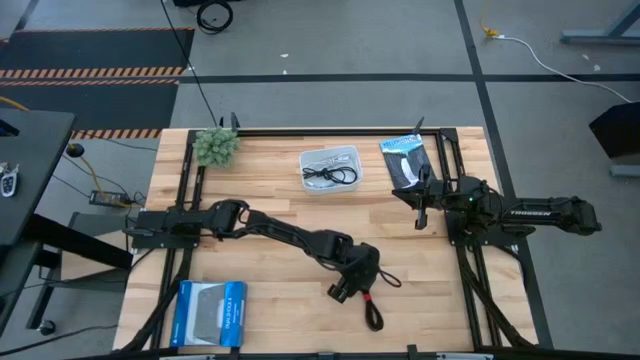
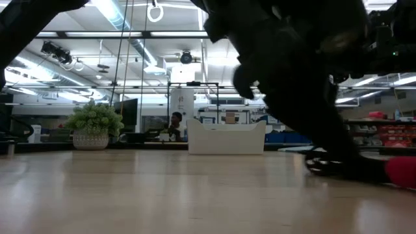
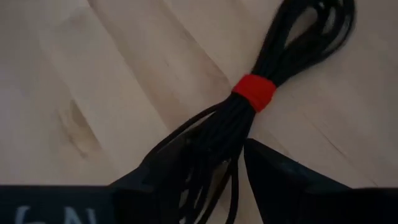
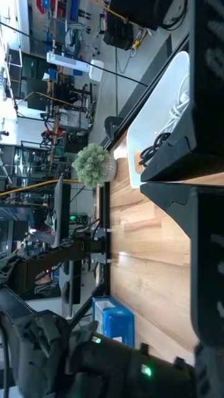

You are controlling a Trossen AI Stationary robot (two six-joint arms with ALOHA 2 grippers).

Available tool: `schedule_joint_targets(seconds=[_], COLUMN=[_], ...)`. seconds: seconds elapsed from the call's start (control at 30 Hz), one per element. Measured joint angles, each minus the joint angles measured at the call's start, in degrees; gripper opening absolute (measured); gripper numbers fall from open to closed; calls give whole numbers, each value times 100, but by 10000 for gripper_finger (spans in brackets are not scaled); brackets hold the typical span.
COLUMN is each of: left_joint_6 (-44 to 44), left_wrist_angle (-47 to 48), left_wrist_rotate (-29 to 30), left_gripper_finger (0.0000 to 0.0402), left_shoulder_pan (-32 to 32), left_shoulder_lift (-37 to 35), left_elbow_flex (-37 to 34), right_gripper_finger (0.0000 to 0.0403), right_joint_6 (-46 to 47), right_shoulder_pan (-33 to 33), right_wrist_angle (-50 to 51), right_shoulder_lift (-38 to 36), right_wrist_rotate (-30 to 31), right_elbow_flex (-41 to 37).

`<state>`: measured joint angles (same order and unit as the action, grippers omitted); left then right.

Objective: Pick and place USB-C Cables
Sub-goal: Put the black charger cable into the white bin

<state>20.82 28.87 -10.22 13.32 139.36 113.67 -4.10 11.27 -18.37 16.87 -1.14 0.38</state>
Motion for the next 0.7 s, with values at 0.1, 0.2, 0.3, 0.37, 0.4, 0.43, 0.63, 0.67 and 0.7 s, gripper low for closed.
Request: schedule_joint_targets(seconds=[0.1,0.2,0.3,0.37,0.4,0.43,0.63,0.67,0.7], left_joint_6=[-24,-25,34,72,65,32,-23,-19,-15], left_wrist_angle=[299,389,296,155,154,59,-7,24,28], left_wrist_rotate=[9,9,6,6,4,8,11,8,6], left_gripper_finger=[172,172,172,172,172,172,189,197,207], left_shoulder_pan=[-2,-1,2,9,9,13,137,164,176], left_shoulder_lift=[-106,-196,-332,-393,-407,-412,-403,-399,-397], left_elbow_flex=[-2,-9,-8,2,0,0,-2,-2,-7], right_gripper_finger=[20,20,20,20,20,20,20,20,20], right_joint_6=[0,0,1,1,2,0,1,2,0], right_shoulder_pan=[0,1,2,0,2,2,2,1,2], right_wrist_angle=[0,1,2,-2,-1,2,-1,2,2], right_shoulder_lift=[0,1,-1,-1,-1,1,-1,-1,1], right_wrist_rotate=[0,0,4,0,2,0,2,0,2], right_elbow_flex=[-1,0,-2,-1,0,-2,-2,-1,0])
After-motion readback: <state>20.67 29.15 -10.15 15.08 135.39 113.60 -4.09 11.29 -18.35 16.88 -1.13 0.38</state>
